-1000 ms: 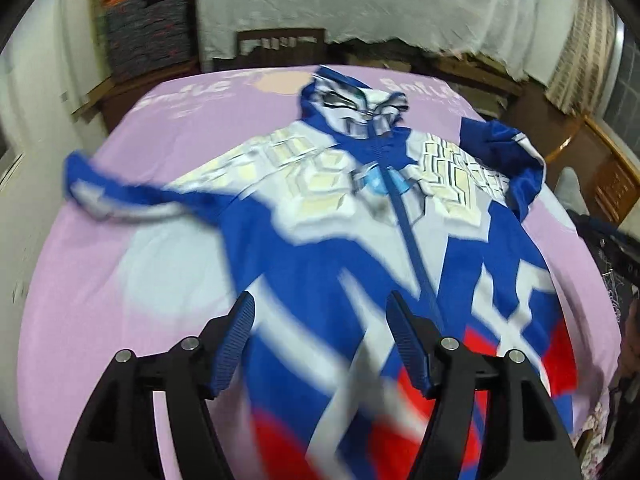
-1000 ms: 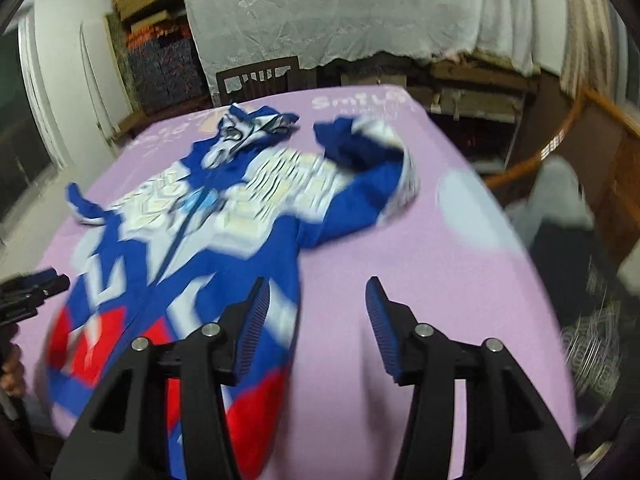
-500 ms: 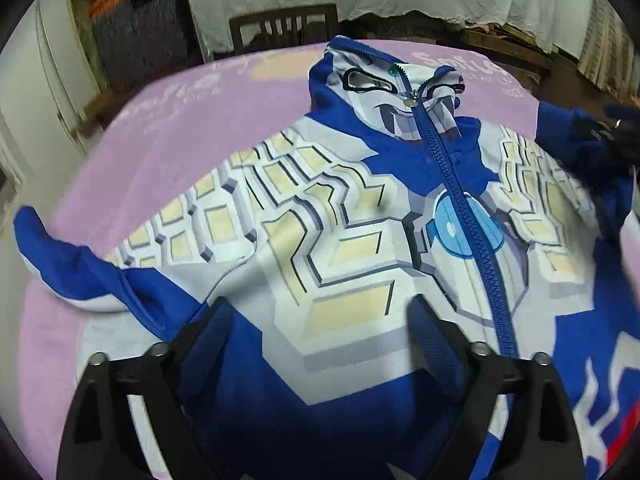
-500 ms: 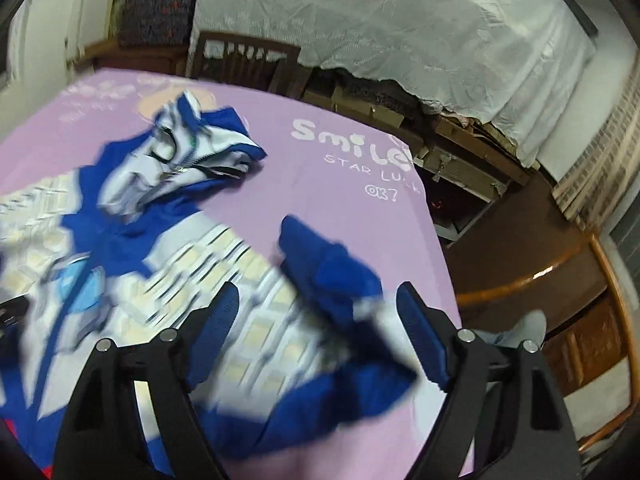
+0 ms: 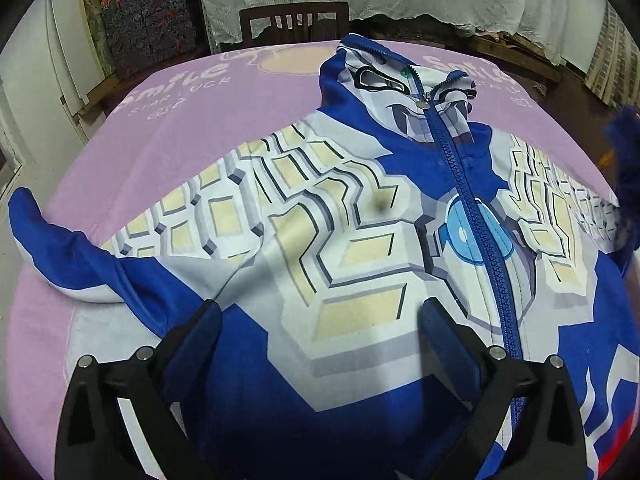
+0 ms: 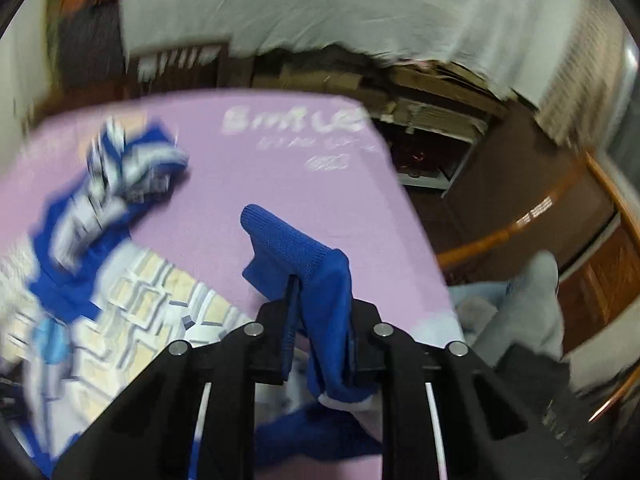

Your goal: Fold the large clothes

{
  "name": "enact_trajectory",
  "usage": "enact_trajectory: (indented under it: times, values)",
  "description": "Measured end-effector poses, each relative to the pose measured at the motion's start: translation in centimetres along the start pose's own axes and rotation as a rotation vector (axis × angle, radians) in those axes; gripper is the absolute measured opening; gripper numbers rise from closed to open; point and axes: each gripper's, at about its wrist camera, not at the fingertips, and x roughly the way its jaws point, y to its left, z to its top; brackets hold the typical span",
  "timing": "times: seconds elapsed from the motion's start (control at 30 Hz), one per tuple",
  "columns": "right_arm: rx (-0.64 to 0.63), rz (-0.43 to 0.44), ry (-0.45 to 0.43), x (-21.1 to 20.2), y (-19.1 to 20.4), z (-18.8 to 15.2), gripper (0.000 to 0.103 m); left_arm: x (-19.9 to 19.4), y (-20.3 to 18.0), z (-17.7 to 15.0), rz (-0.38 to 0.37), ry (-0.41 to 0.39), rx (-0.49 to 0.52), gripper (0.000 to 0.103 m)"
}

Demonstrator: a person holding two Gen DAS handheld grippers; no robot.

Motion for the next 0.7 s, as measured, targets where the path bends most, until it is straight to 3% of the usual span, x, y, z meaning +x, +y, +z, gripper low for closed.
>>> enact_trajectory:
  times: [0.07, 0.13, 0.2, 0.23, 0.33, 0.53, 0.6, 0.7]
  values:
    - [0.124, 0.038, -0.014, -2.4, -4.3, -0.7, 0.019, 0.0, 0.0, -0.4, -0.004, -0.005, -0.006, 0.100]
    - [0.236, 0.069, -0.001, -3.7, -8.5, -2.2, 0.026, 0.0, -0.1, -0.6, -0.007, -0.007, -0.011, 0.100]
    - [0.361, 0.016, 0.021, -5.0, -13.0, -5.0, 0.066, 0.1, -0.3, -0.6, -0.008, -0.010, -0.014, 0.100]
    - [0.418, -0.031, 0.018, -5.6, -15.4, -6.7, 0.067, 0.1, -0.3, -0.7, -0.008, -0.010, -0.015, 0.100]
    - [0.491, -0.049, 0.042, -6.3, -18.9, -10.0, 0.068, 0.0, -0.3, -0.7, -0.008, -0.012, -0.017, 0.100]
    - [0.543, 0.096, 0.061, -5.6, -18.3, -11.0, 0.068, 0.1, -0.2, -0.7, -0.008, -0.012, -0.017, 0.100]
    - [0.515, 0.136, 0.060, -4.6, -16.7, -9.3, 0.068, 0.1, -0.2, -0.7, -0.008, -0.012, -0.017, 0.100]
    - [0.434, 0.119, 0.067, -2.9, -12.8, -6.3, 0.068, 0.1, -0.2, -0.7, -0.008, -0.012, -0.016, 0.100]
